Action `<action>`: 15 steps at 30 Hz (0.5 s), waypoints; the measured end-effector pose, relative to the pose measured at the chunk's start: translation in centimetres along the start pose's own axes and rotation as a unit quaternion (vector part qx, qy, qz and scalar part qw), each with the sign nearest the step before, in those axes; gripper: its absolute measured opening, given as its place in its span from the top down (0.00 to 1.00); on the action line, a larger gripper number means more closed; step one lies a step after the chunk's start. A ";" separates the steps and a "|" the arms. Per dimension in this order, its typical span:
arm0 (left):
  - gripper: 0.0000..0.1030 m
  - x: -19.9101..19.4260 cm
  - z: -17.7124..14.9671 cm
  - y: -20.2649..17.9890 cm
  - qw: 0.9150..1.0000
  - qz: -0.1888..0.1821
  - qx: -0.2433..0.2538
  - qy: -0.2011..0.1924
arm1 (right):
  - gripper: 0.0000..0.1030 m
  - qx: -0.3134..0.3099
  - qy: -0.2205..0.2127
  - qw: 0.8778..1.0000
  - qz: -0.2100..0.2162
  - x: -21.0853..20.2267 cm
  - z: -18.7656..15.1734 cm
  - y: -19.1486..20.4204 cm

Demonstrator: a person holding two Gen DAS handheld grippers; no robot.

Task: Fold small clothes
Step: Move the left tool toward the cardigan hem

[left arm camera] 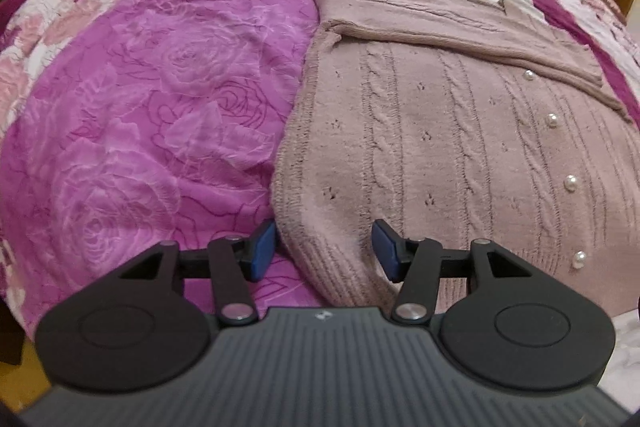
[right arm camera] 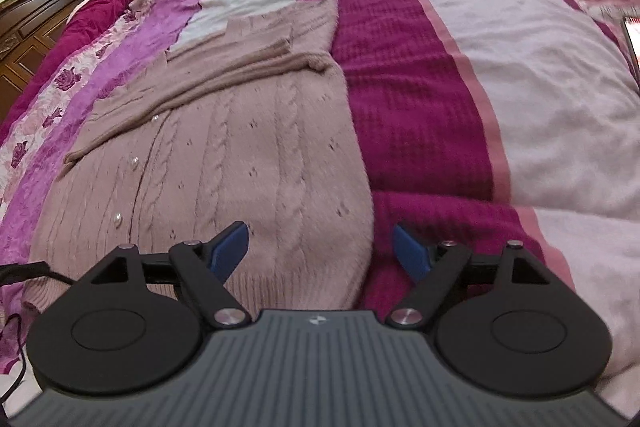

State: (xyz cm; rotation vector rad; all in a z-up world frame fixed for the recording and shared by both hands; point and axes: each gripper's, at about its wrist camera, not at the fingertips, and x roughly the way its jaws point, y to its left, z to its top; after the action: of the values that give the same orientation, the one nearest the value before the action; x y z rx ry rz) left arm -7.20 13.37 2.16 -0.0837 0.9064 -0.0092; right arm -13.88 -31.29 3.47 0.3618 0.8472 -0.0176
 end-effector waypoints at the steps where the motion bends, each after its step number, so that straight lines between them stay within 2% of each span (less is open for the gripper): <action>1: 0.47 0.1 0.0 0.0 1.000 -0.006 -0.001 0.000 | 0.18 0.001 0.004 1.000 0.001 0.0 -0.1 -0.2; 6: 0.43 0.7 0.2 -0.1 0.999 -0.035 0.014 0.011 | 0.18 -0.011 0.033 0.999 0.017 0.9 -0.4 -0.1; 8: 0.43 0.8 0.1 -0.1 0.999 -0.034 0.018 0.016 | 0.18 -0.024 0.044 0.999 0.021 1.4 -0.4 0.3; 11: 0.43 0.7 0.0 0.0 0.999 -0.038 0.009 0.017 | 0.18 -0.042 0.054 0.997 0.030 1.9 -0.6 1.1; 15: 0.43 0.5 0.0 0.2 0.998 -0.062 -0.002 0.023 | 0.18 -0.049 0.058 0.996 0.054 2.2 -0.6 1.5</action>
State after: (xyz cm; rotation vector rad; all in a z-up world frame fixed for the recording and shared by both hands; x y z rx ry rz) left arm -6.90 13.50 1.72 -0.1447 0.9456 -0.1255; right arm -12.62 -29.39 1.92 0.3181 0.9384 0.1462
